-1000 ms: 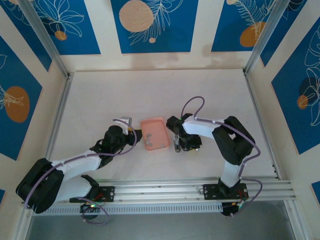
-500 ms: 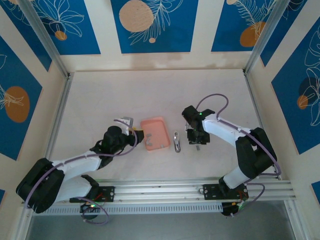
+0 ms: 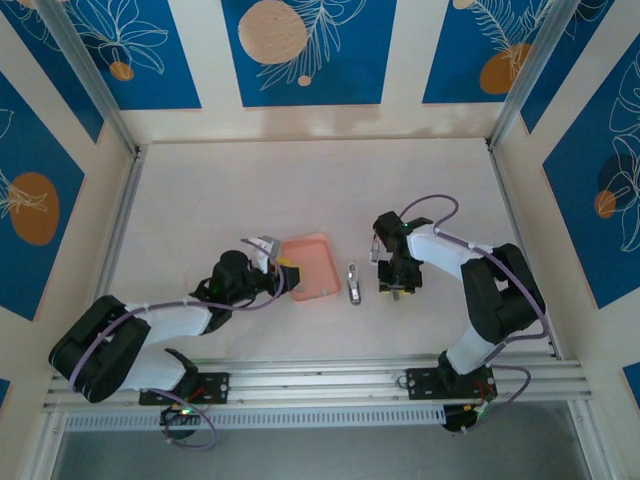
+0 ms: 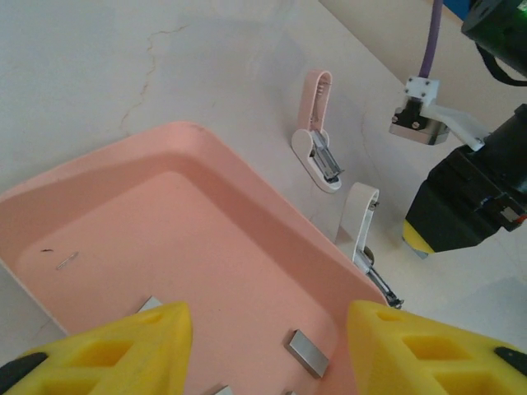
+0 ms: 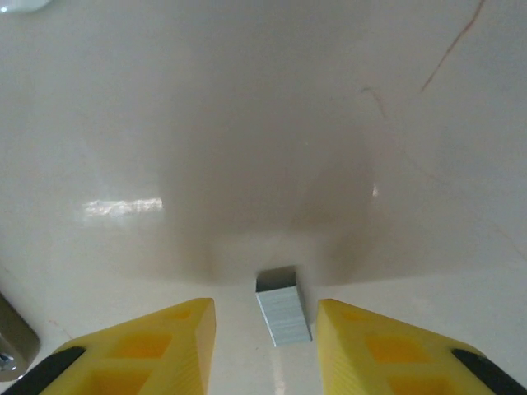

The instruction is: Load the staples into the stapler

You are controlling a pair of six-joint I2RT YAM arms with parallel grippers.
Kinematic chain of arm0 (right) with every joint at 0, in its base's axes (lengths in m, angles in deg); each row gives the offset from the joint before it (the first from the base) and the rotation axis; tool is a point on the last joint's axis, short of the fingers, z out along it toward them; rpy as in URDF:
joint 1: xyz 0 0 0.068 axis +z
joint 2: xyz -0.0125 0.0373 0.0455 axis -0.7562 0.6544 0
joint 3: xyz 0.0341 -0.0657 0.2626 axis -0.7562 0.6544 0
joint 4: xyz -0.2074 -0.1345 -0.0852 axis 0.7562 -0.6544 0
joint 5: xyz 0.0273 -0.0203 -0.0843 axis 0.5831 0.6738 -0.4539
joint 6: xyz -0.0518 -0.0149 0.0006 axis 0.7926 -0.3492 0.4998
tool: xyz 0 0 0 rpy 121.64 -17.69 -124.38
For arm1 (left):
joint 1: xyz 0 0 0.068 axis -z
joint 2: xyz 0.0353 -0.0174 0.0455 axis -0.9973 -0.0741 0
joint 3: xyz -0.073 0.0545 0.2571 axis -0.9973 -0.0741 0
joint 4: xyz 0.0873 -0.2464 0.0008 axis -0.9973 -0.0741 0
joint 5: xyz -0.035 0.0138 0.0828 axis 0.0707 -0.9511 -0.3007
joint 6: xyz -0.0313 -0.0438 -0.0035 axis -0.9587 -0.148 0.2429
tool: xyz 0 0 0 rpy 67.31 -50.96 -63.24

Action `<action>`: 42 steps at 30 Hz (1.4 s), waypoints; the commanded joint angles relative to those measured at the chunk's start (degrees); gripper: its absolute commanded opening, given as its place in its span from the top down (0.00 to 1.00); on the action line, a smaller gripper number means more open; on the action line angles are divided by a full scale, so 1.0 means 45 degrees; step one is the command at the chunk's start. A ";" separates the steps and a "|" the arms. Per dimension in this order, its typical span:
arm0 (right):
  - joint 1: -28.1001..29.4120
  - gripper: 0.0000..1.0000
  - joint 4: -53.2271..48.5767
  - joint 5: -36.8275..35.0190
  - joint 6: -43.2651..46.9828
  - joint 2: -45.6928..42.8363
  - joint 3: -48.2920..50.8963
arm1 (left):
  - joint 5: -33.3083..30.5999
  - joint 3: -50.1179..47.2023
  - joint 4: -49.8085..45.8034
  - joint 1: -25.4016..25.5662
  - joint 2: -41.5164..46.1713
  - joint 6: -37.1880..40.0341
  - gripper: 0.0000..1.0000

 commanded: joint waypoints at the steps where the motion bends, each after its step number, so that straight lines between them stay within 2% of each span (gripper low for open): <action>1: -0.0251 0.66 0.0003 0.0540 0.0350 0.0121 0.0046 | 0.0278 0.0336 0.0370 -0.0052 0.0074 0.0314 0.48; 8: -0.0437 0.67 -0.0149 0.0739 0.0356 0.0441 0.0132 | 0.0057 0.0254 0.0102 -0.0039 0.0340 0.0392 0.48; 19: -0.0610 0.82 0.0296 0.0861 0.0254 0.0492 0.0387 | -0.0160 0.0185 -0.0267 -0.0049 0.0645 0.0476 0.47; 24: -0.0746 0.76 0.0445 0.0862 0.0302 0.0512 0.0505 | -0.0360 0.0116 -0.0491 -0.0047 0.0953 0.0530 0.47; 29: -0.0734 0.83 0.0651 0.0980 0.0397 0.0456 0.0466 | -0.0457 0.0096 -0.0506 -0.0044 0.1032 0.0530 0.47; 36: 0.0022 0.84 0.1397 0.0410 -0.0207 -0.1618 0.0969 | -0.0767 -0.0067 -0.0336 -0.0051 0.1112 0.0326 0.48; 42: 0.1743 0.84 0.2751 -0.0829 -0.0566 -0.3436 0.1403 | -0.0927 -0.0380 0.0200 -0.0036 0.1072 0.0178 0.47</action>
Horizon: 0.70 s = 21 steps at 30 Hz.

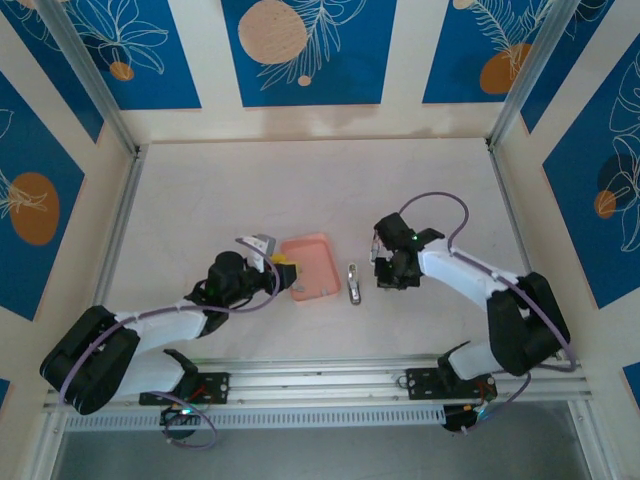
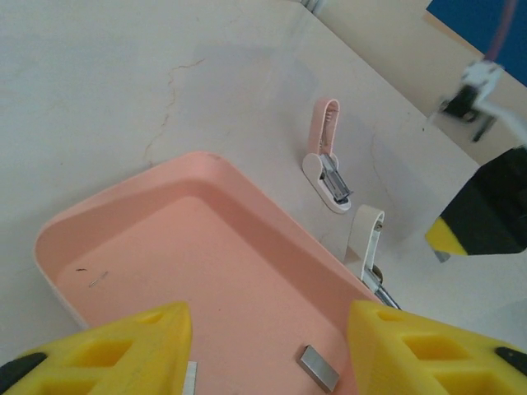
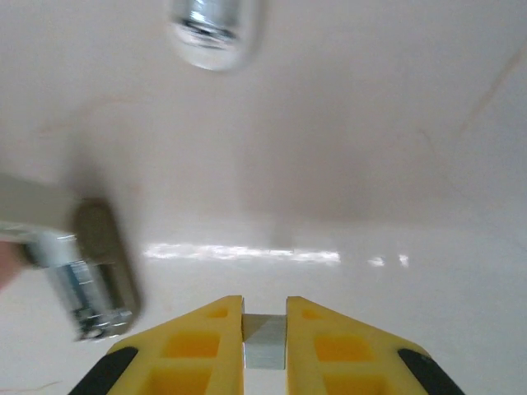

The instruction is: Load the staples into the stapler

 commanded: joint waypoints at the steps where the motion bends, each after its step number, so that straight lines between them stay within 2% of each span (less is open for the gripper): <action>1: 0.0863 0.83 0.1288 -0.0622 -0.0436 -0.0759 0.0406 | -0.0177 -0.0181 0.0559 -0.0035 0.0108 -0.0089 0.47; 7: 0.2529 0.84 0.2379 -0.1309 -0.0556 -0.0887 0.0663 | -0.0161 -0.0240 0.0602 -0.0052 0.0162 -0.0041 0.47; 21: 0.3696 0.84 0.2287 -0.1625 -0.0594 0.0770 0.0149 | -0.0240 -0.0357 0.0465 -0.0043 0.0363 0.0024 0.47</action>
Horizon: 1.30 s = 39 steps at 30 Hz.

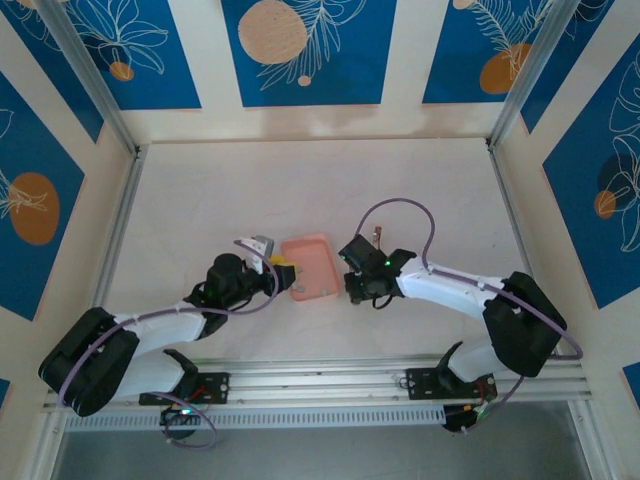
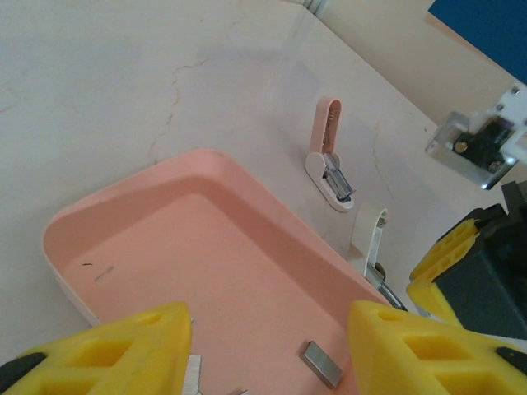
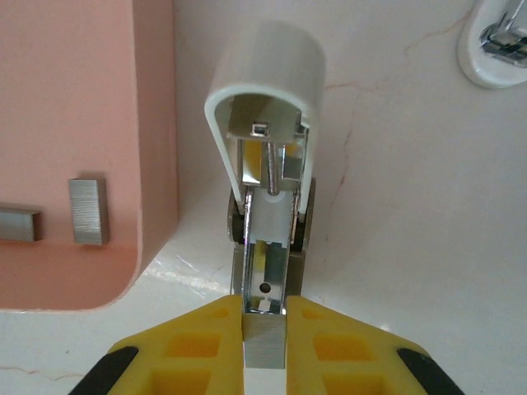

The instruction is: Load the staples into the stapler

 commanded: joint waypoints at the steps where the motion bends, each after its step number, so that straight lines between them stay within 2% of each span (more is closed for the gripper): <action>1: 0.0139 0.84 0.0020 -0.0410 -0.0121 0.0420 -0.0426 | -0.0149 -0.0157 0.0309 -0.0042 0.0242 0.0014 0.47; 9: 0.0247 0.84 0.0234 -0.0679 -0.0174 0.0859 -0.0599 | -0.0242 -0.0153 0.0060 -0.0038 0.0444 0.0093 0.47; 22: 0.0189 0.85 0.0953 -0.0395 -0.0583 -0.0065 -0.0088 | -0.0216 -0.0134 0.0094 -0.0041 0.0438 0.0080 0.47; 39: 0.0198 0.85 0.0825 -0.0339 -0.0779 0.0764 0.0089 | -0.0282 -0.0143 -0.0102 -0.0043 0.0599 0.0131 0.47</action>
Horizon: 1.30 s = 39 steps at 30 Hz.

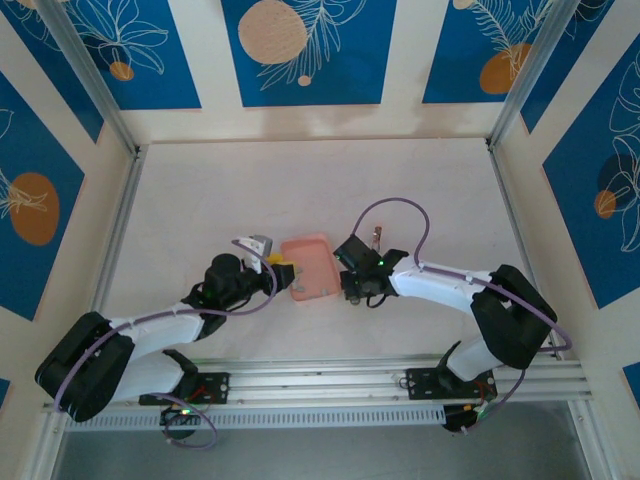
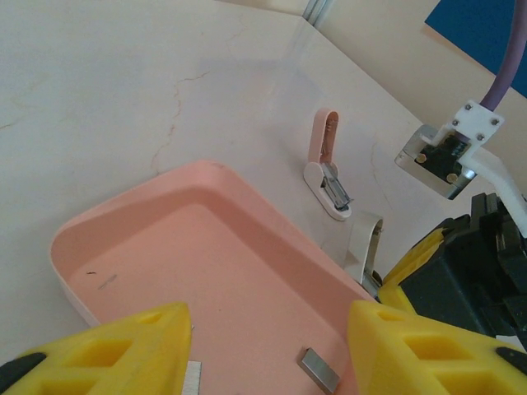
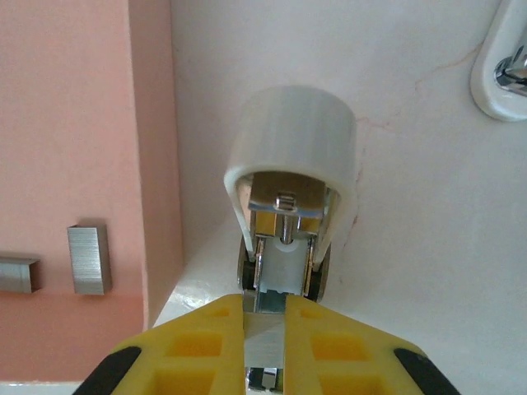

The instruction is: Load the staples into the stapler

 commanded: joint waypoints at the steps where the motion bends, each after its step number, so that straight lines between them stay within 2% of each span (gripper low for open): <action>1: 0.0053 0.85 -0.0084 0.0044 -0.0287 0.0098 0.0202 | -0.0146 -0.0129 0.0075 -0.0050 0.0171 0.0126 0.47; 27: 0.0250 0.85 -0.0449 -0.0183 -0.0578 0.0162 0.0449 | -0.0107 -0.0100 0.0123 -0.0038 0.0093 0.0097 0.47; 39: 0.0247 0.75 -0.0842 -0.0232 -0.0456 0.0197 -0.0188 | -0.0107 -0.0059 0.0103 -0.0035 0.0099 0.0089 0.47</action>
